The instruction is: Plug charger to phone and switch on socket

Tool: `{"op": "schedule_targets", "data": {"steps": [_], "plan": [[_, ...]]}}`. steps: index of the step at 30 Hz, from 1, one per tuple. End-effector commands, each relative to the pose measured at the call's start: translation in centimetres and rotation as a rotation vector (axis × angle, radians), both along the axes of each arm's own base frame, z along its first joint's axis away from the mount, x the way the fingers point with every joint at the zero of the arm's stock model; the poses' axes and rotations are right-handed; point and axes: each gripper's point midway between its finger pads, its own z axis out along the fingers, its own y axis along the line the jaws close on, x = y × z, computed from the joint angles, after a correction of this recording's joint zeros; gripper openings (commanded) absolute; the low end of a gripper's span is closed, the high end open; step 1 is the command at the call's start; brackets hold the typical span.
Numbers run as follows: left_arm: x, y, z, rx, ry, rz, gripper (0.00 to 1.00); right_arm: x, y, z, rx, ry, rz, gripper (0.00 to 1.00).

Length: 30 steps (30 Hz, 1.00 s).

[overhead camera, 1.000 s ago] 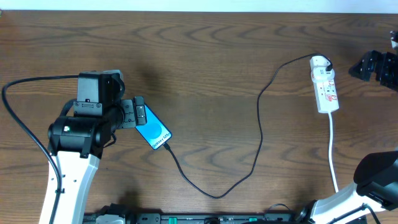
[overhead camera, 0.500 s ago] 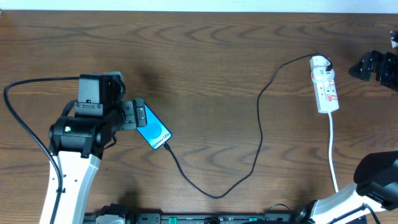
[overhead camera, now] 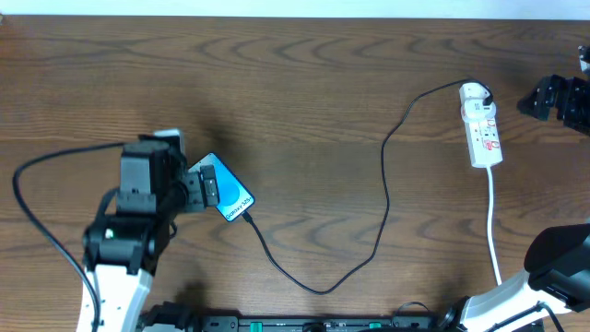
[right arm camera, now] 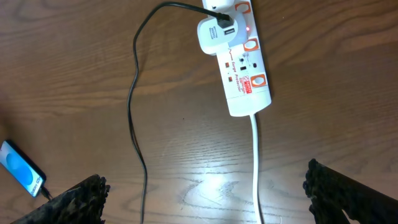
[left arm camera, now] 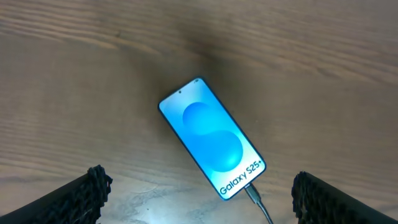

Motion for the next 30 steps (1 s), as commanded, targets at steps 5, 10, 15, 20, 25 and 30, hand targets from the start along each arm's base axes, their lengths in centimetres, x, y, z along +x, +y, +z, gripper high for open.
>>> {"op": "schedule_targets", "data": {"steps": [5, 10, 15, 20, 25, 30], "plan": [[-1.2, 0.3, -0.5, 0.01, -0.109, -0.007, 0.96, 0.1, 0.2, 0.8, -0.009, -0.022, 0.0, 0.99], [-2.0, 0.3, 0.1, 0.003, -0.187, -0.006, 0.96, 0.1, 0.2, 0.8, -0.009, -0.022, 0.0, 0.99], [-2.7, 0.2, 1.4, -0.017, -0.259, -0.011, 0.96, 0.1, 0.2, 0.8, -0.009, -0.022, -0.001, 0.99], [-3.5, -0.3, 2.8, -0.052, -0.334, -0.032, 0.96, 0.1, 0.2, 0.8, -0.009, -0.022, 0.0, 0.99], [-4.1, -0.5, 3.2, -0.066, -0.393, -0.044, 0.96, 0.1, 0.2, 0.8, -0.009, -0.022, 0.0, 0.99], [-3.7, -0.6, 2.9, -0.089, -0.478, -0.035, 0.96, 0.1, 0.2, 0.8, -0.009, -0.022, 0.0, 0.99]]}}
